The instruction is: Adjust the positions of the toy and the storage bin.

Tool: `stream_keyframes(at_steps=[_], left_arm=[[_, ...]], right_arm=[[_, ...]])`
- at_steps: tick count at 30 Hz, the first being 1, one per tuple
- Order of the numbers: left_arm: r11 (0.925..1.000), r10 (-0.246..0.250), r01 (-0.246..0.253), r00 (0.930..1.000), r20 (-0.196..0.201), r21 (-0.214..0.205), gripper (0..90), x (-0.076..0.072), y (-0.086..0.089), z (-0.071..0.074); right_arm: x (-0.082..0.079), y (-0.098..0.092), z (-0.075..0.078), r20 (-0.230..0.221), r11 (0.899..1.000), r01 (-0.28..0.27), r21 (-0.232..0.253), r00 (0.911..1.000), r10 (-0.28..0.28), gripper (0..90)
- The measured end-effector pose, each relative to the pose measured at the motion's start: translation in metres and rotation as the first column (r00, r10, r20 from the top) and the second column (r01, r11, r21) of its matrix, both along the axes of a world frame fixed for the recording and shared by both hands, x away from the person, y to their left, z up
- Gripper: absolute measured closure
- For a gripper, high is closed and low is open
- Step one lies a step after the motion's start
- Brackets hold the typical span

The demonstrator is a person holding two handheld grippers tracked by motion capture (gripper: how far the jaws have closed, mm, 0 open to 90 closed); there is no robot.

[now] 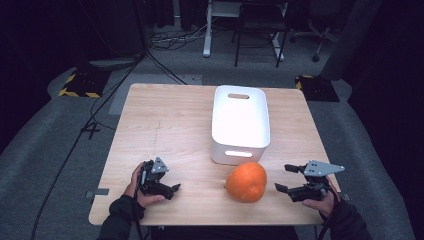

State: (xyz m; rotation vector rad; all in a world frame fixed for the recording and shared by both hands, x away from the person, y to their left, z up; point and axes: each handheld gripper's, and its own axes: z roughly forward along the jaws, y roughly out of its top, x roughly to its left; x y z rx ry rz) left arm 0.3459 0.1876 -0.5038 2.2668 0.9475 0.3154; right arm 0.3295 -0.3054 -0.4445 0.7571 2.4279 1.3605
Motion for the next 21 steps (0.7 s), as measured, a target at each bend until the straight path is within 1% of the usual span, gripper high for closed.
stream_keyframes(at_steps=[2, 3, 4, 5, 6, 7, 8, 9, 11, 14, 17, 18, 19, 20, 21], left_arm=[[1.0000, 0.001, -0.001, 1.0000, -0.001, 0.001, 0.7, 0.000, 0.000, 0.000], [1.0000, 0.001, -0.001, 1.0000, -0.001, 0.001, 0.8, 0.000, 0.000, 0.000], [1.0000, 0.003, -0.003, 1.0000, 0.009, 0.003, 0.8, 0.000, 0.000, 0.000], [1.0000, 0.003, -0.003, 1.0000, 0.009, 0.003, 1.0, 0.000, 0.000, 0.000], [1.0000, 0.000, 0.000, 1.0000, 0.006, -0.001, 1.3, -0.001, 0.000, 0.000], [1.0000, 0.000, 0.000, 1.0000, 0.006, -0.001, 1.7, -0.001, 0.000, 0.000], [0.9999, -0.006, 0.006, 0.9999, 0.012, 0.012, 1.7, -0.001, 0.001, 0.001], [0.9999, -0.007, 0.007, 0.9999, 0.013, 0.009, 2.1, -0.001, 0.001, 0.001], [0.9999, -0.007, 0.007, 0.9999, 0.012, 0.009, 2.2, -0.001, 0.001, 0.001], [0.9999, -0.007, 0.007, 0.9999, 0.013, 0.008, 2.2, -0.001, 0.001, 0.001], [0.9999, -0.007, 0.007, 0.9999, 0.012, 0.008, 2.2, -0.001, 0.001, 0.001], [0.9999, -0.007, 0.007, 0.9999, 0.013, 0.008, 2.2, -0.001, 0.001, 0.001], [0.9999, -0.007, 0.007, 0.9999, 0.013, 0.008, 2.2, -0.001, 0.001, 0.001], [0.9999, -0.007, 0.007, 0.9999, 0.013, 0.009, 2.2, -0.001, 0.001, 0.001], [0.9999, -0.007, 0.007, 0.9999, 0.013, 0.009, 2.2, -0.001, 0.001, 0.001]], right_arm=[[-0.007, 0.012, 0.005, 0.015, 1.000, -0.020, 0.006, 0.9997, 0.020, 18.7], [-0.007, 0.012, 0.005, 0.015, 1.000, -0.020, 0.006, 0.9997, 0.020, 18.7], [-0.015, 0.024, 0.009, 0.037, 0.999, -0.048, 0.008, 0.9982, 0.047, 18.7], [-0.015, 0.024, 0.009, 0.037, 0.999, -0.048, 0.008, 0.9982, 0.047, 18.7], [-0.020, 0.031, 0.011, 0.050, 0.999, -0.050, 0.000, 0.9975, 0.050, 18.6], [-0.020, 0.031, 0.011, 0.050, 0.999, -0.050, 0.000, 0.9975, 0.050, 18.6], [-0.023, 0.035, 0.011, 0.049, 0.998, -0.063, 0.000, 0.9968, 0.063, 18.6], [-0.025, 0.038, 0.012, 0.049, 0.997, -0.071, 0.001, 0.9963, 0.071, 18.4], [-0.028, 0.045, 0.012, 0.061, 0.996, -0.085, -0.013, 0.9944, 0.086, 16.1], [-0.031, 0.052, 0.012, 0.057, 0.995, -0.101, 0.003, 0.9933, 0.100, 16.1], [-0.034, 0.057, 0.013, 0.052, 0.995, -0.095, 0.005, 0.9942, 0.094, 15.7], [-0.036, 0.063, 0.012, 0.054, 0.996, -0.089, 0.001, 0.9946, 0.089, 15.1], [-0.038, 0.068, 0.012, 0.062, 0.998, -0.058, -0.015, 0.9963, 0.059, 15.0], [-0.040, 0.072, 0.011, 0.065, 0.999, -0.034, -0.014, 0.9973, 0.035, 14.5], [-0.040, 0.072, 0.011, 0.065, 0.999, -0.034, -0.014, 0.9973, 0.035, 14.5]])
